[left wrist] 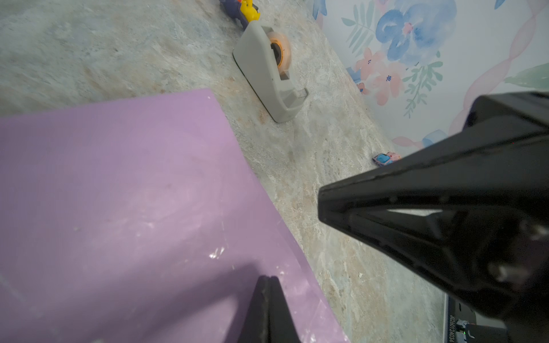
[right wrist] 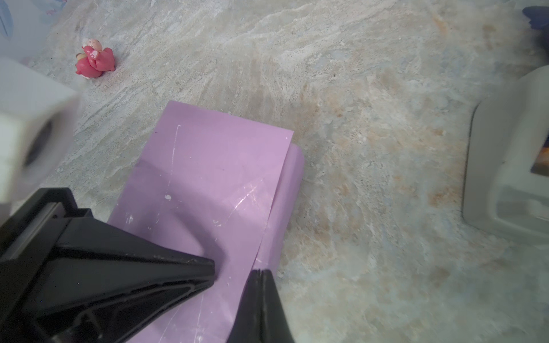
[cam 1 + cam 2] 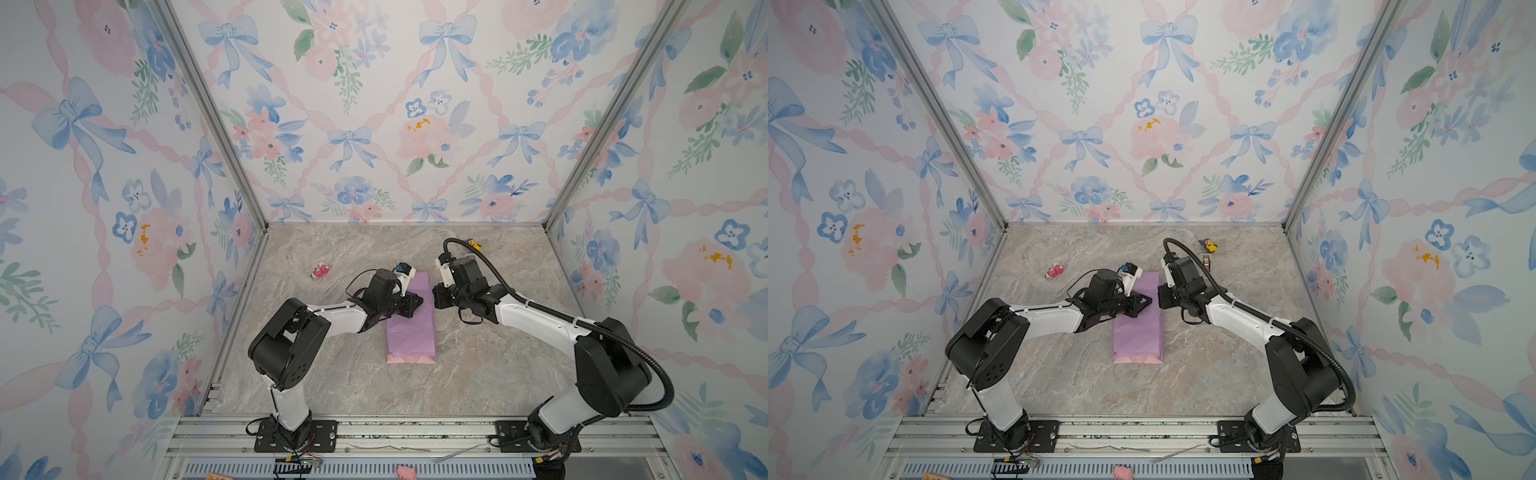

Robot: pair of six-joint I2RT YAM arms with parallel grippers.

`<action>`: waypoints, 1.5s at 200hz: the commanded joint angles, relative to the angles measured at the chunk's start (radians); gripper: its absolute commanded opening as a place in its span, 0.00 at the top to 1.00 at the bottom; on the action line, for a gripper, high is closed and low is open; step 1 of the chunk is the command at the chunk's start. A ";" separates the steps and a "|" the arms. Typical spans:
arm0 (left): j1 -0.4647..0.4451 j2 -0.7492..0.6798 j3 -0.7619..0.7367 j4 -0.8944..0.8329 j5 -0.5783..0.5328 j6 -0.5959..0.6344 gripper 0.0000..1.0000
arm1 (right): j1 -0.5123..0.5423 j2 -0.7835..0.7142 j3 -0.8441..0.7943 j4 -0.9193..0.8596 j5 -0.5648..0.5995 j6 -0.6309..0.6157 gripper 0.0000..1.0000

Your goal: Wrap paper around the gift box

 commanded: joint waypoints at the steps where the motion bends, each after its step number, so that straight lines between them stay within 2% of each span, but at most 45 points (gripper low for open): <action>1: 0.003 0.050 -0.065 -0.201 -0.048 0.021 0.95 | 0.017 0.023 0.027 0.012 0.022 -0.017 0.99; 94: 0.003 0.053 -0.060 -0.200 -0.049 0.021 0.95 | 0.027 0.066 0.030 0.060 -0.037 0.019 0.97; 180: 0.003 0.051 -0.063 -0.201 -0.052 0.022 0.95 | 0.028 0.119 0.034 0.103 -0.097 0.068 0.85; 207: 0.003 0.049 -0.065 -0.200 -0.053 0.023 0.95 | 0.027 0.124 0.036 0.129 -0.125 0.092 0.78; 244: 0.003 0.046 -0.067 -0.201 -0.057 0.022 0.95 | 0.027 0.087 0.033 0.141 -0.137 0.108 0.67; 300: 0.003 0.044 -0.071 -0.197 -0.058 0.022 0.95 | -0.003 -0.061 -0.003 0.103 -0.122 0.130 0.61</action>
